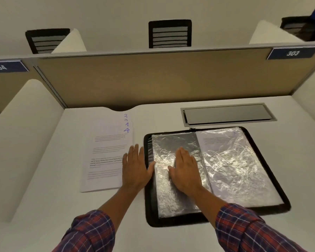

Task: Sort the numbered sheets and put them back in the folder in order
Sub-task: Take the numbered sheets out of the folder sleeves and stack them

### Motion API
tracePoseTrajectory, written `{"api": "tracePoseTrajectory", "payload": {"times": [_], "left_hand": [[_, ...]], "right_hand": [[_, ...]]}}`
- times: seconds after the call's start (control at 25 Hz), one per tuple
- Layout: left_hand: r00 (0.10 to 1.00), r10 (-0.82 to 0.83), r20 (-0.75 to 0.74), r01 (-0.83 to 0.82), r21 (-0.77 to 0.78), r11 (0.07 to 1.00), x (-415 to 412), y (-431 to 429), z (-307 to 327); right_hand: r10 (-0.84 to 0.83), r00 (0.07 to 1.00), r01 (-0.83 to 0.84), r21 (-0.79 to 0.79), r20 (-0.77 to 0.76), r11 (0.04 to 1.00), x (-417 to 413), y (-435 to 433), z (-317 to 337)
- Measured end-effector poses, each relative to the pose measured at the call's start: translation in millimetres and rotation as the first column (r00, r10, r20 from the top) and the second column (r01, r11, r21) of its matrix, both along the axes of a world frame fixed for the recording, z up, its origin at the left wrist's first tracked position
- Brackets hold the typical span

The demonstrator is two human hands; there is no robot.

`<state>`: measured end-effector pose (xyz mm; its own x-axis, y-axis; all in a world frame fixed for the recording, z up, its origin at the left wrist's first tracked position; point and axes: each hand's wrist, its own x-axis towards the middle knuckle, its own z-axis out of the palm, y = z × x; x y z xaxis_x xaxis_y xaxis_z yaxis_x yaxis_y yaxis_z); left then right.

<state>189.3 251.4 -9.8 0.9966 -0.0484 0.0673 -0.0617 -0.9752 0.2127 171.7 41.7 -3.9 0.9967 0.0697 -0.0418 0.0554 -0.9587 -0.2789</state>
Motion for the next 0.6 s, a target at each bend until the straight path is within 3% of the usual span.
{"api": "tracePoseTrajectory", "payload": {"times": [0.28, 0.6], "left_hand": [[0.983, -0.145, -0.109, 0.145, -0.005, 0.989, -54.4, -117.2, -8.1], [0.957, -0.218, -0.19, 0.223, 0.003, 0.975, -89.8, -178.0, -26.1]], "right_hand": [[-0.233, 0.972, 0.23, -0.063, -0.029, 0.971, -70.9, -128.5, -12.6], [-0.527, 0.85, 0.523, -0.094, -0.02, 0.847, -122.1, -221.2, -31.7]]}}
